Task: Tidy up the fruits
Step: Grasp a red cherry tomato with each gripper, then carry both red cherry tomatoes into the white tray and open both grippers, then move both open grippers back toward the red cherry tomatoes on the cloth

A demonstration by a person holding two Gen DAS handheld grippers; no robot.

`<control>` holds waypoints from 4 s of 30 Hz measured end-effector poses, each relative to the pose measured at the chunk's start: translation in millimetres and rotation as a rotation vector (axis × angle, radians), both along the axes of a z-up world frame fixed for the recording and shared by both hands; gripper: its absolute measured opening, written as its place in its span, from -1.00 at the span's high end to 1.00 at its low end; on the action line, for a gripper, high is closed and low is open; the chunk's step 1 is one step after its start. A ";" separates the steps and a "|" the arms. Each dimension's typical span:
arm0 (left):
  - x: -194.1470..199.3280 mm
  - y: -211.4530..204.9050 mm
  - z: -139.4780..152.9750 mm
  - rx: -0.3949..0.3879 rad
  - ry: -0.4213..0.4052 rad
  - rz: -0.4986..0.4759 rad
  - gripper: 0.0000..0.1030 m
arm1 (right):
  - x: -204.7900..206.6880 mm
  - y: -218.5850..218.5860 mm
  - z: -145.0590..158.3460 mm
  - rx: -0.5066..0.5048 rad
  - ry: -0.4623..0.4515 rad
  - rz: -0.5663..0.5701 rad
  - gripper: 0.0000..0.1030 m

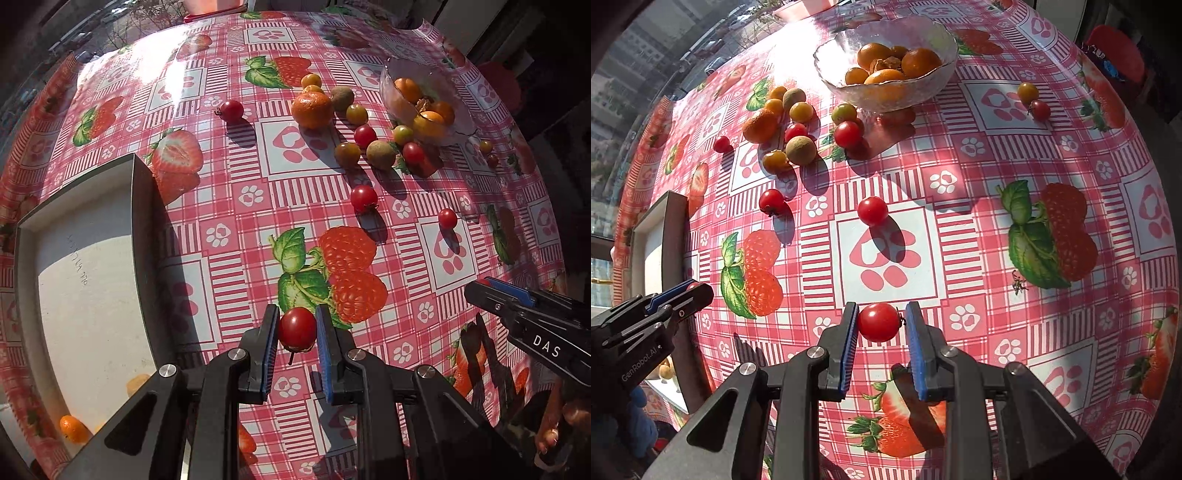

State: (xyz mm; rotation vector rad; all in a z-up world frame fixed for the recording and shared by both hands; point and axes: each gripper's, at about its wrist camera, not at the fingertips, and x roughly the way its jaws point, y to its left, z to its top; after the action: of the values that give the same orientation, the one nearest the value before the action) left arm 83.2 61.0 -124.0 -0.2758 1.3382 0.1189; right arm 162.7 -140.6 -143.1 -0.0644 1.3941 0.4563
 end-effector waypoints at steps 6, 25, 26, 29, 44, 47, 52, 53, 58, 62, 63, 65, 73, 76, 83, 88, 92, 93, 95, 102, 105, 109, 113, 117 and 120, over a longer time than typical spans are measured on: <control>-24.7 19.3 14.1 -0.008 -0.014 0.040 0.59 | -7.5 21.0 4.6 0.001 0.001 0.024 0.46; -90.1 107.9 22.4 0.032 -0.035 0.218 0.59 | -64.5 151.5 25.6 0.040 -0.023 0.244 0.46; -94.3 113.8 21.4 0.034 -0.032 0.230 0.59 | -67.3 159.1 26.1 0.042 -0.022 0.256 0.46; -106.5 130.4 17.5 0.040 -0.023 0.262 0.59 | -78.5 182.0 27.9 0.049 -0.022 0.294 0.46; -124.6 178.1 -23.4 0.054 0.047 0.315 0.59 | -125.9 279.0 2.7 0.010 0.036 0.438 0.46; -122.8 177.8 -27.5 0.067 0.053 0.311 0.59 | -131.4 292.1 -8.2 -0.026 0.033 0.469 0.46; -120.0 176.3 -34.3 0.065 0.073 0.305 0.59 | -137.1 305.4 -21.8 -0.080 0.024 0.498 0.45; -120.2 176.6 -35.6 0.064 0.078 0.305 0.59 | -137.5 306.0 -23.6 -0.089 0.024 0.501 0.45; -119.8 171.0 -40.6 0.067 0.088 0.296 0.18 | -140.3 313.6 -27.1 -0.102 0.020 0.519 0.42; -123.6 171.0 -41.1 0.091 0.094 0.308 -0.07 | -143.0 325.1 -30.8 -0.110 0.021 0.517 0.24; -124.1 171.2 -41.7 0.085 0.098 0.310 -0.07 | -141.8 324.7 -31.2 -0.107 0.026 0.516 0.20; -131.1 170.4 -40.4 0.096 0.100 0.313 -0.07 | -139.2 322.1 -29.9 -0.102 0.031 0.515 0.14; -145.0 181.7 -27.4 0.094 0.085 0.322 -0.45 | -136.3 315.7 -14.4 -0.061 0.043 0.508 -0.33; -147.2 180.2 -18.2 0.117 0.080 0.312 -0.45 | -136.6 316.7 -0.1 -0.035 0.022 0.508 -0.72; -147.0 171.7 -2.0 0.131 0.063 0.290 -0.45 | -135.6 307.2 24.9 0.014 0.002 0.489 -0.72; -137.3 152.2 -2.0 0.126 0.082 0.239 -0.45 | -125.4 272.8 27.4 0.007 0.009 0.431 -0.72; -125.0 127.2 -1.8 0.115 0.091 0.183 -0.45 | -111.7 236.7 20.4 -0.012 0.028 0.361 -0.72; -121.4 120.4 -0.1 0.114 0.088 0.166 -0.45 | -108.7 228.4 19.3 -0.016 0.032 0.344 -0.72; -113.5 106.5 3.7 0.112 0.078 0.129 -0.45 | -100.5 210.5 15.5 -0.025 0.038 0.303 -0.72; -78.1 62.4 14.7 0.111 0.051 0.014 -0.45 | -72.8 142.7 -0.8 -0.069 0.087 0.153 -0.72; -62.5 47.2 17.1 0.099 0.046 -0.017 -0.45 | -62.4 118.3 -4.8 -0.082 0.095 0.109 -0.72; -38.4 24.1 16.4 0.093 0.046 -0.050 -0.45 | -46.7 90.7 -7.8 -0.100 0.091 0.057 -0.72; -12.1 4.0 10.8 0.094 0.042 -0.077 -0.45 | -27.3 67.3 -9.8 -0.124 0.074 0.023 -0.72; 12.6 -8.8 3.5 0.098 0.040 -0.089 -0.45 | -8.0 50.0 -10.3 -0.149 0.039 0.014 -0.72; 27.9 -17.6 -3.2 0.118 0.039 -0.107 -0.45 | 6.2 41.6 -9.9 -0.146 0.014 0.015 -0.72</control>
State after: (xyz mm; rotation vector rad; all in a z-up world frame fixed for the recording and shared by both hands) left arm 111.2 43.4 -127.2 -0.1027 1.3758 0.1134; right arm 168.8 -99.0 -153.0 -0.1902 1.4402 0.3674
